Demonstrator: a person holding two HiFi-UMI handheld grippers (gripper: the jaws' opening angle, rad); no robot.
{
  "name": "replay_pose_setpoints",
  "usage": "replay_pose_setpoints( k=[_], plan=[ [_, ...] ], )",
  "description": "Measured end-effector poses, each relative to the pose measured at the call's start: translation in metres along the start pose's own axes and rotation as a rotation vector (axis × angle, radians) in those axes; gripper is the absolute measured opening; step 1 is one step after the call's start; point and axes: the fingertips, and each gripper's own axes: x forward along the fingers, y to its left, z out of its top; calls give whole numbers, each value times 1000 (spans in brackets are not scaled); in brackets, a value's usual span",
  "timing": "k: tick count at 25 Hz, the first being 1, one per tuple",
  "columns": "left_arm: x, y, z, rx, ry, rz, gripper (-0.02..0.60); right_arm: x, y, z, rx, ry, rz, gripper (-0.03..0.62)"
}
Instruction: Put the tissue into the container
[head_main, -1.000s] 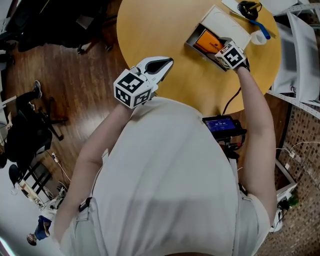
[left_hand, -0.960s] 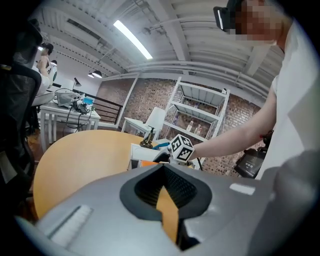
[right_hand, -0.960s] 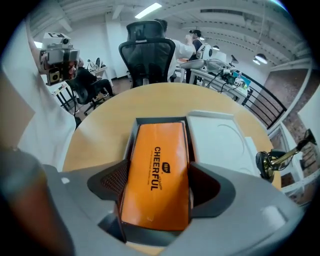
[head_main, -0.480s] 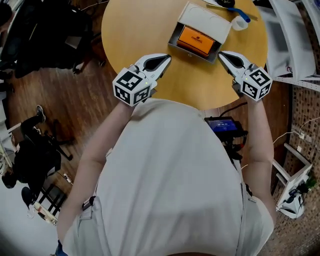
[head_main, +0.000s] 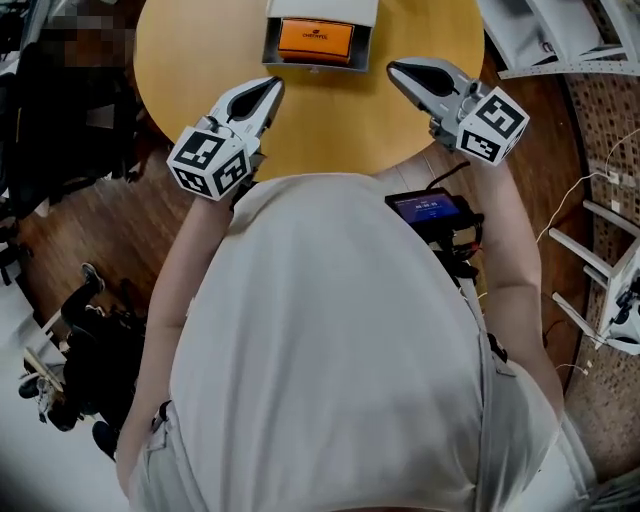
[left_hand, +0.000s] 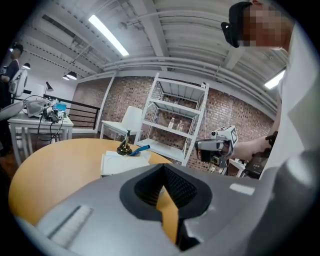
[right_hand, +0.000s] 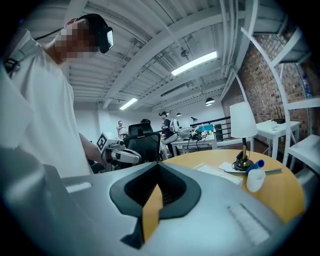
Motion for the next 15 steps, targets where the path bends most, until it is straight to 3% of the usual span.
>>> replay_pose_setpoints(
  k=[15],
  plan=[
    [2, -11, -4, -2, 4, -11, 0, 1, 9, 7, -16, -13, 27, 0]
  ],
)
